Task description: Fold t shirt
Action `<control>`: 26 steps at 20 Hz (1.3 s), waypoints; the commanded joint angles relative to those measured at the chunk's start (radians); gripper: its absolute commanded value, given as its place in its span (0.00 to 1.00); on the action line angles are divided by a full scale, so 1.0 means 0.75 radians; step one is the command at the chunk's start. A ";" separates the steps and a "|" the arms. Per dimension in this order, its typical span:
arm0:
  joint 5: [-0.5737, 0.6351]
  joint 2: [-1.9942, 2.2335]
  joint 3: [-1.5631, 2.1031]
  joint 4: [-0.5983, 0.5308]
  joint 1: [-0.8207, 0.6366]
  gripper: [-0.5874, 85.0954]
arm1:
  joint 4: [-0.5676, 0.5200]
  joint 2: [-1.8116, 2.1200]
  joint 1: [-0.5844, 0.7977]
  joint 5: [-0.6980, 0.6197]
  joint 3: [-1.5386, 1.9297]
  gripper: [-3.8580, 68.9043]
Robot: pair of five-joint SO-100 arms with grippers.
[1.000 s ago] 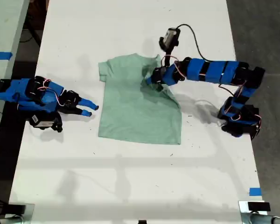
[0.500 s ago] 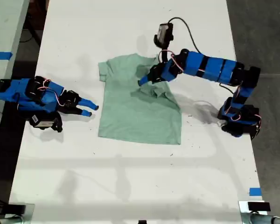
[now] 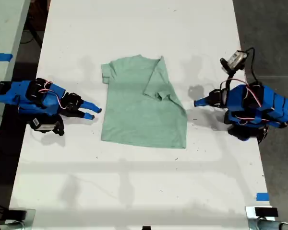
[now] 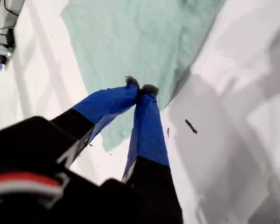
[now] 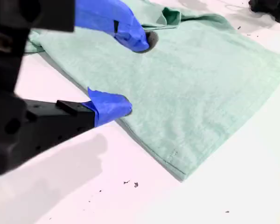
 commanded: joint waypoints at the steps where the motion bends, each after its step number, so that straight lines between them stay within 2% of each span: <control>1: 0.008 0.012 0.061 0.004 -0.016 0.23 | 0.033 0.106 -0.065 -0.014 0.286 0.09; 2: 0.008 0.012 0.061 0.004 -0.016 0.23 | -0.014 0.094 -0.078 -0.155 0.331 0.08; 4: 0.012 0.010 0.061 0.004 -0.016 0.23 | -0.029 0.100 -0.100 -0.123 0.340 0.10; 7: 0.012 0.010 0.061 0.004 -0.016 0.23 | -0.029 0.100 -0.139 -0.127 0.340 0.20; 10: 0.012 0.010 0.061 0.004 -0.014 0.23 | -0.029 0.100 -0.211 -0.131 0.340 0.22; 14: 0.012 0.010 0.061 0.004 -0.014 0.23 | -0.029 0.100 -0.200 -0.194 0.340 0.21; 26: 0.012 0.010 0.061 0.004 -0.014 0.23 | -0.029 0.100 -0.188 -0.209 0.340 0.20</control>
